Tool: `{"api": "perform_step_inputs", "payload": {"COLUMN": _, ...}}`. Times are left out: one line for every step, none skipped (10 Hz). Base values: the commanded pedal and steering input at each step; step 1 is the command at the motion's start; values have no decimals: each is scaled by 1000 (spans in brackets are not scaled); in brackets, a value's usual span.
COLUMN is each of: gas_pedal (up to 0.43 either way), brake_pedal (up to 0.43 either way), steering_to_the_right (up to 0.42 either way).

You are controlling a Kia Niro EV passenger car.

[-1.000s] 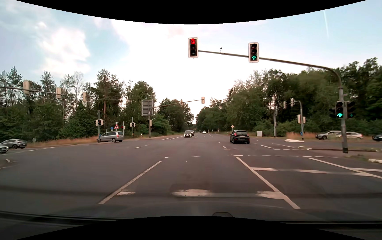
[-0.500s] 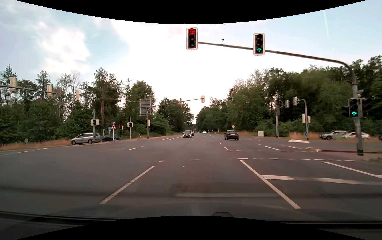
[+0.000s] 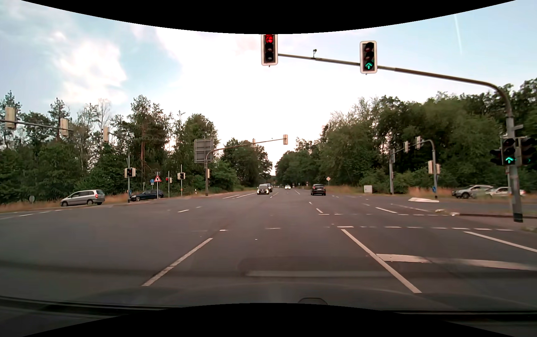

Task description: Follow the waypoints while adhering to traffic rules and regulations

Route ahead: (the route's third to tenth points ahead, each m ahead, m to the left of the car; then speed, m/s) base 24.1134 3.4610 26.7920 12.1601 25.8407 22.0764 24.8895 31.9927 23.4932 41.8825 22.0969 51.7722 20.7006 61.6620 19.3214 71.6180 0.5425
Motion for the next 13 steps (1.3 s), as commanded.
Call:
{"api": "perform_step_inputs", "payload": {"gas_pedal": 0, "brake_pedal": 238, "steering_to_the_right": -8}}
{"api": "perform_step_inputs", "payload": {"gas_pedal": 0, "brake_pedal": 213, "steering_to_the_right": -8}}
{"api": "perform_step_inputs", "payload": {"gas_pedal": 0, "brake_pedal": 195, "steering_to_the_right": -8}}
{"api": "perform_step_inputs", "payload": {"gas_pedal": 0, "brake_pedal": 189, "steering_to_the_right": -8}}
{"api": "perform_step_inputs", "payload": {"gas_pedal": 0, "brake_pedal": 195, "steering_to_the_right": -8}}
{"api": "perform_step_inputs", "payload": {"gas_pedal": 0, "brake_pedal": 207, "steering_to_the_right": -8}}
{"api": "perform_step_inputs", "payload": {"gas_pedal": 0, "brake_pedal": 207, "steering_to_the_right": -11}}
{"api": "perform_step_inputs", "payload": {"gas_pedal": 0, "brake_pedal": 207, "steering_to_the_right": -13}}
{"api": "perform_step_inputs", "payload": {"gas_pedal": 0, "brake_pedal": 226, "steering_to_the_right": -14}}
{"api": "perform_step_inputs", "payload": {"gas_pedal": 0, "brake_pedal": 238, "steering_to_the_right": -14}}
{"api": "perform_step_inputs", "payload": {"gas_pedal": 0, "brake_pedal": 244, "steering_to_the_right": -13}}
{"api": "perform_step_inputs", "payload": {"gas_pedal": 0, "brake_pedal": 256, "steering_to_the_right": -14}}
{"api": "perform_step_inputs", "payload": {"gas_pedal": 0, "brake_pedal": 262, "steering_to_the_right": -14}}
